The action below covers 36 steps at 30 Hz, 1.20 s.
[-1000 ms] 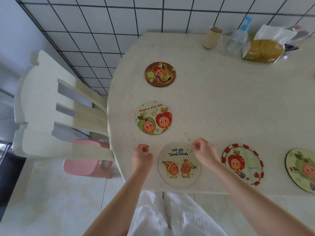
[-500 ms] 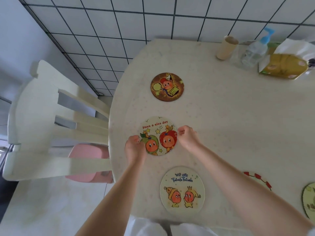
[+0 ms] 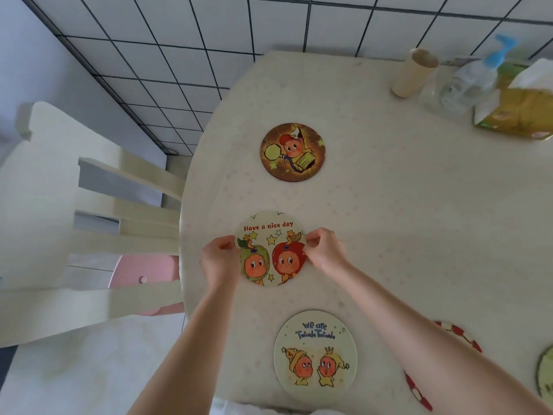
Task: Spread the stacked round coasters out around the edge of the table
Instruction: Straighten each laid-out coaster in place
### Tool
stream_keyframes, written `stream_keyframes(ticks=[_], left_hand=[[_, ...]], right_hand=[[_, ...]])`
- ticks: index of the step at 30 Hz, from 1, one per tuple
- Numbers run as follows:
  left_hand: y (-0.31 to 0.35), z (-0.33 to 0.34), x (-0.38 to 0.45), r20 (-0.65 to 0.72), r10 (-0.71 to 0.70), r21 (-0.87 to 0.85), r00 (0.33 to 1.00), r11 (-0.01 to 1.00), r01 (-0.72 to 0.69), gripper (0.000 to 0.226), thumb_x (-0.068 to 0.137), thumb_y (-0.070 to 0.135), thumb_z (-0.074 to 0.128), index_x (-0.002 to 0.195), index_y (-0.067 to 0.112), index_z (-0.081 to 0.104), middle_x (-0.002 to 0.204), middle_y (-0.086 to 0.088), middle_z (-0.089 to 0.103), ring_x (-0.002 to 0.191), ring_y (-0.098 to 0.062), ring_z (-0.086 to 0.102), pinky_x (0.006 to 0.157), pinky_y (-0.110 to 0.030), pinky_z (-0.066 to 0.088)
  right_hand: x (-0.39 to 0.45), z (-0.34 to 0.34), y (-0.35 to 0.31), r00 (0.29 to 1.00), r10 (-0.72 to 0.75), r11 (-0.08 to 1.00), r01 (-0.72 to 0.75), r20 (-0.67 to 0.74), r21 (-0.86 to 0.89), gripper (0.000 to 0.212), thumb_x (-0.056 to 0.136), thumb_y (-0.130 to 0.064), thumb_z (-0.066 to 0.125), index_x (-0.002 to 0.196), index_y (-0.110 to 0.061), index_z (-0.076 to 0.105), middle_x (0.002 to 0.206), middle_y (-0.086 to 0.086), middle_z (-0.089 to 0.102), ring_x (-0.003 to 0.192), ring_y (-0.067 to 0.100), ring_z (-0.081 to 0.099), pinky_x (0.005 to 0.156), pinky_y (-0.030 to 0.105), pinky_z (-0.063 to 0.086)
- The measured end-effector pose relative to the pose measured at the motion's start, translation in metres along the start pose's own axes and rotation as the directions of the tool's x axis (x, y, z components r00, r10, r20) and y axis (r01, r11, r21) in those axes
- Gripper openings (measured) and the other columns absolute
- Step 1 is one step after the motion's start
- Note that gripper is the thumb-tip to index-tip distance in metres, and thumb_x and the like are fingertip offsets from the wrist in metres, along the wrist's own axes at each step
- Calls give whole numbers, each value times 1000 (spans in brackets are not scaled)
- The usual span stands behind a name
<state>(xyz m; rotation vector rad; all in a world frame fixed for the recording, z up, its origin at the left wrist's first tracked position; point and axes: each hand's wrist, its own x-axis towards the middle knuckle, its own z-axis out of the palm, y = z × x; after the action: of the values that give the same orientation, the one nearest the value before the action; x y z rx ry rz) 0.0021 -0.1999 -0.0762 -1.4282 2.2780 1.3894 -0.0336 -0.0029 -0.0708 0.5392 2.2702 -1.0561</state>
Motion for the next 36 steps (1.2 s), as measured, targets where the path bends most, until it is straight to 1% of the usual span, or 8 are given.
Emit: stream_keyframes(ticks=[11,16,21,24,27,31,33,36], left_hand=[[41,4,27,157,127,241,979,957,-163,30,83,10,56,110,18,64,104,2,66,90,-16,60,67,-26,46],[97,37,47,188,205,102,961,969,-226,37,82,5,57,117,18,62,115,-1,65,98,-15,59,78,-29,53],[135,68,62,150,188,55,971,979,-198,41,82,6,57,122,14,61,122,-6,66,110,-21,59,78,-26,44],[148,82,66,130,194,50,972,978,-201,25,79,4,54,100,3,67,111,-20,66,109,-34,60,77,-37,51],[153,92,68,124,159,-41,979,987,-155,27,80,2,56,103,9,68,109,-8,70,106,-25,61,74,-27,42],[158,96,80,87,23,-251,996,968,-1,25,75,-4,61,82,18,69,83,5,66,86,-22,61,77,-28,49],[162,94,86,130,-84,-387,988,913,128,33,74,-6,66,100,14,70,89,0,68,90,-23,66,85,-34,55],[168,92,97,152,-82,-434,985,890,141,35,72,-12,67,99,11,70,91,-5,70,92,-27,68,88,-41,56]], right_hand=[[40,-31,-19,998,-55,998,56,-44,29,24,86,-8,50,101,-14,67,103,10,71,96,34,67,87,44,57],[94,-66,-56,986,-93,995,96,-140,16,29,86,-10,48,108,-15,67,107,13,70,98,32,67,83,33,54],[136,-87,-96,980,-85,994,95,-179,48,32,85,-9,52,115,-10,64,118,13,64,106,32,63,91,46,55],[151,-92,-115,977,-64,995,79,-202,63,36,85,-7,52,119,-9,62,119,12,63,105,32,64,90,45,56],[159,-90,-122,983,-35,996,50,-181,78,37,84,-7,55,121,-9,59,120,12,60,104,32,64,87,44,58],[163,-92,-125,986,0,995,18,-167,102,23,83,-14,62,105,-13,65,95,9,62,78,27,69,71,44,63],[164,-92,-124,984,5,992,17,-176,126,6,84,-13,61,84,-16,66,82,8,62,62,24,67,61,42,63],[166,-90,-124,991,66,967,-34,-120,254,14,86,-11,63,75,-18,58,86,13,63,58,20,61,45,30,57]])
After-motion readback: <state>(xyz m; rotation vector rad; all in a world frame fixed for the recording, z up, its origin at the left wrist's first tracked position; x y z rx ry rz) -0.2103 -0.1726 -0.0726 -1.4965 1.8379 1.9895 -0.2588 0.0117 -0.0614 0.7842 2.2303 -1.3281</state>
